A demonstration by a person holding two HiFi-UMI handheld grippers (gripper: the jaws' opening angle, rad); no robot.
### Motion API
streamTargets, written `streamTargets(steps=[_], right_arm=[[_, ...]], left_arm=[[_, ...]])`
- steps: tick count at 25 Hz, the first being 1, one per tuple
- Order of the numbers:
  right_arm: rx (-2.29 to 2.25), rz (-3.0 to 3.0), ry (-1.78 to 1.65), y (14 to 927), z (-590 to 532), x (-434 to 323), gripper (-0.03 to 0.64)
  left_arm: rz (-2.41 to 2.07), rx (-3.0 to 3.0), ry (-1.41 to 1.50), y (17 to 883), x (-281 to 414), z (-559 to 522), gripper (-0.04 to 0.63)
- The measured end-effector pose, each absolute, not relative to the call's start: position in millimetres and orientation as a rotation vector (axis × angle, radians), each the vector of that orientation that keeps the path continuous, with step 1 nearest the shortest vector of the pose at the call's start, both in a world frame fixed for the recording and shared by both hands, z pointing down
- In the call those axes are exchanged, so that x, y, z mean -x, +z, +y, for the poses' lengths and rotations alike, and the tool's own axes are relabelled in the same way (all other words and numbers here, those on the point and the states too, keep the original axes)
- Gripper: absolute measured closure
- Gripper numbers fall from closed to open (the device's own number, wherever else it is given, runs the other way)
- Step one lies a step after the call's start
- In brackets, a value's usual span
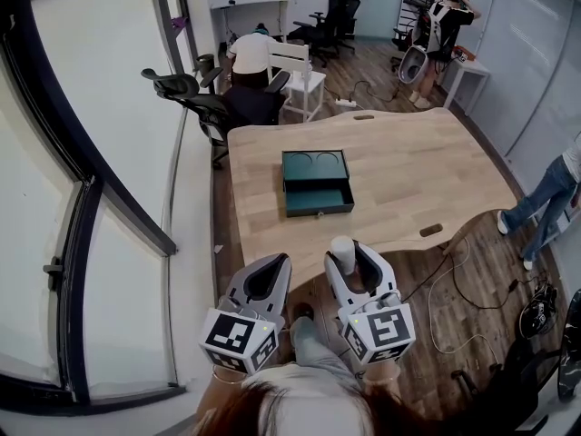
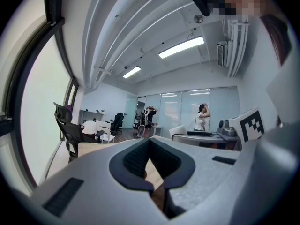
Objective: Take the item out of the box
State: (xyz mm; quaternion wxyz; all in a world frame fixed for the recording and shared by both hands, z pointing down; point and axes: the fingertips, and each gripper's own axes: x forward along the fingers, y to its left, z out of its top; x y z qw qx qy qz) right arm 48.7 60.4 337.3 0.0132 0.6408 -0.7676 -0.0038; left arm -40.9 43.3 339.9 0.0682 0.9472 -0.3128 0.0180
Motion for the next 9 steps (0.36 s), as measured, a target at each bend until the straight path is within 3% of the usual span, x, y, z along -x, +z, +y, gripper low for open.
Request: streamTargets(steps=[9], right_arm=[[-1.995,-2.400,-0.012,334.2,58.3,-39.1,0.423]], left_arm=[[-0.935,-2.848,0.049,339.7,47.8,41.0,0.589]])
